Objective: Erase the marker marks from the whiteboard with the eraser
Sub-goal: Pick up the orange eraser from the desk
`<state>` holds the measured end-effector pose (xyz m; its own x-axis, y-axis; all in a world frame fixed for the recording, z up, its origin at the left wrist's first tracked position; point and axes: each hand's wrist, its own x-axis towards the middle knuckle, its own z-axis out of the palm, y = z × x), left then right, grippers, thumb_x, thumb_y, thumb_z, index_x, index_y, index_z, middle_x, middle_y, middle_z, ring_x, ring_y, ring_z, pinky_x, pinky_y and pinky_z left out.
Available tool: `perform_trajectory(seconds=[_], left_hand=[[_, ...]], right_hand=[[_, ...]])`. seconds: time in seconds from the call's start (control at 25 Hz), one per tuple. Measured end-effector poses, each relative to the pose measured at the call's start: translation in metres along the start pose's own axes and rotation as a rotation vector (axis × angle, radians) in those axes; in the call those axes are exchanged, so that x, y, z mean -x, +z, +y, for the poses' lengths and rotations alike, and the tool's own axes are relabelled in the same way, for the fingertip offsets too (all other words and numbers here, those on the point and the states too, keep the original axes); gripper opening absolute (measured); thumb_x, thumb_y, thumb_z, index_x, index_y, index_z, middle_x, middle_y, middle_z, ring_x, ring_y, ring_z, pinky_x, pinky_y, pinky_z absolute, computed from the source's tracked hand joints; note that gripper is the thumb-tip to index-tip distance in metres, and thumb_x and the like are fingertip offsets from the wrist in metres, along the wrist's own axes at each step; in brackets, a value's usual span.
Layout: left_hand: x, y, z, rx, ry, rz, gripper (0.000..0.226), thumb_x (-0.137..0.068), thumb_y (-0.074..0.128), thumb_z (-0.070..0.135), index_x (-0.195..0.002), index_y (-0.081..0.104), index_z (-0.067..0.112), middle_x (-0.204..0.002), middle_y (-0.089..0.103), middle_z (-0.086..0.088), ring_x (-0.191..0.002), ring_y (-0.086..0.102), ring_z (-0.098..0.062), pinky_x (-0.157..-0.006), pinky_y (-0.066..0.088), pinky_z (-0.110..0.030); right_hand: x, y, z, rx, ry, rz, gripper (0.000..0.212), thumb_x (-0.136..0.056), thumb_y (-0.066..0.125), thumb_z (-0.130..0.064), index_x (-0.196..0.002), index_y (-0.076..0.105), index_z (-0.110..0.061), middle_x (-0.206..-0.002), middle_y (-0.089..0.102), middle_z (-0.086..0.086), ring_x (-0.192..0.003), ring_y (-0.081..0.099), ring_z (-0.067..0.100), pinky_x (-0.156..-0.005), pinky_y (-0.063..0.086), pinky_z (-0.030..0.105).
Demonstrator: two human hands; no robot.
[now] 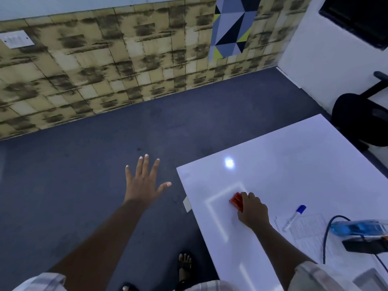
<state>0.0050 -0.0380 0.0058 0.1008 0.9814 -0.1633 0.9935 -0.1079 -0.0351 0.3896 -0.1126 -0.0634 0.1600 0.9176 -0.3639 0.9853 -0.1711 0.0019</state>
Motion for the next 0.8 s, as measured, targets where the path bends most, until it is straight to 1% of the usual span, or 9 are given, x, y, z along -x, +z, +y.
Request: perform_trajectory(seconds=[0.08, 0.2, 0.36, 0.52, 0.6, 0.72, 0.8], left_hand=[[0.002, -0.009, -0.001, -0.001, -0.004, 0.013, 0.113, -0.088, -0.014, 0.087, -0.167, 0.032, 0.021, -0.173, 0.026, -0.018, -0.162, 0.023, -0.035, -0.120, 0.026, -0.071], [0.006, -0.028, -0.007, -0.019, -0.010, 0.062, 0.116, -0.084, -0.022, 0.086, -0.169, 0.025, 0.022, -0.175, 0.021, -0.017, -0.163, 0.018, -0.033, -0.122, 0.022, -0.069], [0.010, -0.059, -0.035, -0.023, -0.050, 0.130, 0.111, -0.088, -0.014, 0.087, -0.169, 0.027, 0.023, -0.175, 0.022, -0.016, -0.164, 0.017, -0.032, -0.123, 0.021, -0.069], [0.015, -0.089, -0.080, -0.033, -0.097, 0.202, 0.105, -0.089, 0.001, 0.086, -0.170, 0.023, 0.023, -0.176, 0.017, -0.016, -0.164, 0.013, -0.032, -0.123, 0.018, -0.069], [0.017, -0.105, -0.107, -0.051, -0.126, 0.243, 0.105, -0.089, 0.000, 0.085, -0.170, 0.020, 0.023, -0.177, 0.014, -0.016, -0.165, 0.010, -0.032, -0.124, 0.017, -0.069], [0.020, -0.131, -0.153, -0.049, -0.165, 0.290, 0.107, -0.086, -0.004, 0.086, -0.171, 0.010, 0.024, -0.178, 0.005, -0.015, -0.165, 0.002, -0.031, -0.125, 0.011, -0.069], [0.022, -0.147, -0.186, -0.059, -0.188, 0.325, 0.107, -0.086, -0.004, 0.086, -0.171, 0.011, 0.023, -0.178, 0.005, -0.015, -0.165, 0.002, -0.032, -0.125, 0.011, -0.069]], right_hand=[[0.002, -0.008, -0.007, -0.032, -0.022, 0.026, 0.050, -0.093, 0.060, -0.039, -0.138, 0.048, -0.020, -0.115, 0.055, -0.001, -0.101, 0.061, 0.020, -0.075, 0.053, 0.032], [-0.003, -0.038, -0.038, -0.134, -0.095, 0.069, 0.059, -0.095, 0.063, -0.043, -0.145, 0.043, -0.021, -0.121, 0.060, 0.000, -0.106, 0.063, 0.020, -0.085, 0.057, 0.034], [-0.016, -0.099, -0.104, -0.242, -0.227, 0.171, 0.063, -0.095, 0.069, -0.047, -0.147, 0.043, -0.023, -0.131, 0.062, 0.000, -0.116, 0.064, 0.021, -0.095, 0.054, 0.034], [-0.019, -0.163, -0.178, -0.303, -0.370, 0.307, 0.064, -0.091, 0.075, -0.044, -0.145, 0.046, -0.025, -0.130, 0.062, 0.000, -0.117, 0.063, 0.025, -0.093, 0.055, 0.040], [-0.019, -0.190, -0.214, -0.295, -0.428, 0.372, 0.066, -0.090, 0.076, -0.044, -0.146, 0.046, -0.024, -0.129, 0.062, 0.001, -0.117, 0.063, 0.025, -0.091, 0.056, 0.041], [-0.017, -0.229, -0.274, -0.266, -0.521, 0.457, 0.068, -0.090, 0.075, -0.045, -0.147, 0.045, -0.023, -0.129, 0.062, 0.002, -0.116, 0.062, 0.025, -0.087, 0.056, 0.042], [-0.014, -0.253, -0.314, -0.236, -0.572, 0.504, 0.068, -0.090, 0.073, -0.046, -0.148, 0.044, -0.024, -0.129, 0.061, 0.001, -0.117, 0.061, 0.025, -0.086, 0.055, 0.042]])
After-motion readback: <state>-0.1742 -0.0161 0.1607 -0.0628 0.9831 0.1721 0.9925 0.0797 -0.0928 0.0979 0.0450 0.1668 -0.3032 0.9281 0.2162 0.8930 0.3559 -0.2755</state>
